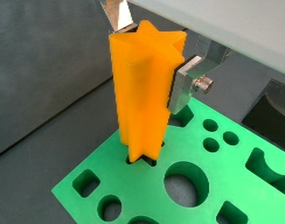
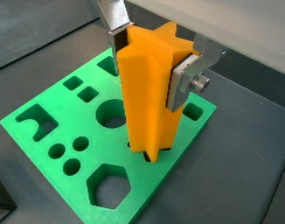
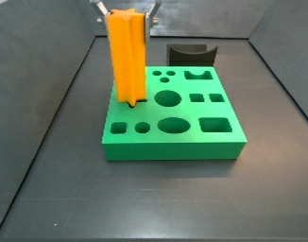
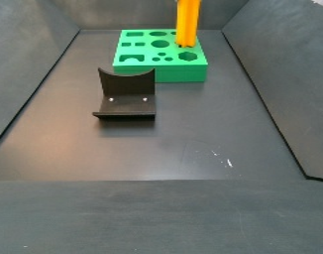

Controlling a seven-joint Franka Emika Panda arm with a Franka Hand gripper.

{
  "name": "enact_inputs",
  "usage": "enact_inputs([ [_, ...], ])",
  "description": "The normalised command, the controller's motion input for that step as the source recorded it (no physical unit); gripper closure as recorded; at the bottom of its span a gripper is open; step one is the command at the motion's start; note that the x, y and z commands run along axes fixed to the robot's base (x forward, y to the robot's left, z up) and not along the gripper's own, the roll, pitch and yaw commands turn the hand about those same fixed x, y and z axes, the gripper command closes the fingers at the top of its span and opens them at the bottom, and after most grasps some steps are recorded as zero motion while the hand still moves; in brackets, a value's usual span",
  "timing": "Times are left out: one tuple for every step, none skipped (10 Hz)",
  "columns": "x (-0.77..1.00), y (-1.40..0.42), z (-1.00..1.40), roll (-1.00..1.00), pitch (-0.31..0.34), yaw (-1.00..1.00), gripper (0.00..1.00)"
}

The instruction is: Insert the star object.

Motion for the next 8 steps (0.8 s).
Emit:
enact_inputs([
  [0.0,0.0,-0.16,0.08,0.033,-0.41,1.0],
  [-0.02,-0.1,-0.19,0.0,0.0,-0.58,1.0],
  [0.0,-0.05,-0.23,-0.15,-0.083,-0.7,1.0],
  [0.0,-0.09,-0.18,-0.09,-0.074,-0.71,1.0],
  [0.05,0.0,-0.14,-0.08,-0.071,-0.55,1.0],
  [0.14,0.0,-0.14,-0.07,-0.051,-0.49,1.0],
  [0.1,0.0,-0.16,-0.1,-0.057,-0.33,1.0],
  [0.09,0.0,-0.17,-0.09,-0.054,-0.23,1.0],
])
